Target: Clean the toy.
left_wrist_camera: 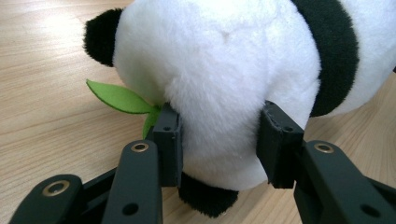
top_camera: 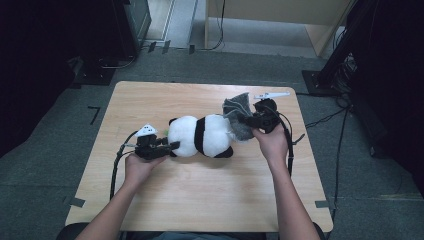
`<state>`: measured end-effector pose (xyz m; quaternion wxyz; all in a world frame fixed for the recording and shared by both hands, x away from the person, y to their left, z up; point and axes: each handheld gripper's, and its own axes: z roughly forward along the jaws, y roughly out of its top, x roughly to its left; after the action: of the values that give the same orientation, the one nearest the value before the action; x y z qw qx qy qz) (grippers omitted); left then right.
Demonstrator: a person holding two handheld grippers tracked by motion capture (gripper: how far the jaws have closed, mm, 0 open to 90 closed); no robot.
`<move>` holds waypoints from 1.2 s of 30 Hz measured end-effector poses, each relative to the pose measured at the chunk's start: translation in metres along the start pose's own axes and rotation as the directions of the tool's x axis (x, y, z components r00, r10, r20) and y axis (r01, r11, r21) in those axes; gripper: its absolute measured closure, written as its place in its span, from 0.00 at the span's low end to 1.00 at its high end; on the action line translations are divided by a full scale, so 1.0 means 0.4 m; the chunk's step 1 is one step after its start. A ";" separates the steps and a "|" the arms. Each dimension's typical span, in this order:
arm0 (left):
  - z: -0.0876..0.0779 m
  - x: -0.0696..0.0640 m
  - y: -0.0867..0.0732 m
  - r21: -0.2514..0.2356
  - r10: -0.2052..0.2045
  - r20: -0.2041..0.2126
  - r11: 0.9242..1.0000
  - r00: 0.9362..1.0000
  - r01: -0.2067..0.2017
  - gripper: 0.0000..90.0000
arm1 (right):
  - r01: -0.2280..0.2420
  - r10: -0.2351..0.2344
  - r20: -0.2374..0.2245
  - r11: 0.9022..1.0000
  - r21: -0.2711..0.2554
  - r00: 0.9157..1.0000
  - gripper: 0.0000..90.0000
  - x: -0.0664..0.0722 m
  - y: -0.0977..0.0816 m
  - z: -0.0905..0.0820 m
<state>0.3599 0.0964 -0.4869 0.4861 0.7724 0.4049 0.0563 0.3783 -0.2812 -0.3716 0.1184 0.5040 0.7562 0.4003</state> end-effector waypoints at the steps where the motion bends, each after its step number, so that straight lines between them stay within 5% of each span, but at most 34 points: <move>1: 0.000 0.000 0.000 -0.001 -0.001 0.001 1.000 1.000 0.001 0.63 | -0.006 0.006 -0.006 1.000 0.001 1.000 0.82 0.000 -0.002 0.004; 13: 0.001 -0.001 -0.002 0.003 -0.002 0.008 1.000 1.000 0.002 0.63 | -0.012 0.012 -0.002 0.999 0.038 1.000 0.81 0.006 -0.051 0.082; 27: 0.003 -0.002 -0.005 0.003 0.004 0.006 1.000 1.000 -0.004 0.64 | -0.035 0.030 -0.066 0.997 -0.072 0.997 0.81 -0.018 -0.120 0.100; 36: 0.003 0.000 -0.005 0.004 -0.007 0.010 1.000 1.000 0.007 0.64 | -0.072 0.070 -0.042 0.997 -0.039 0.997 0.81 -0.037 -0.155 0.127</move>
<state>0.3594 0.0957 -0.4891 0.4869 0.7721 0.4052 0.0500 0.3731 -0.2799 -0.4529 0.0989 0.5197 0.7319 0.4295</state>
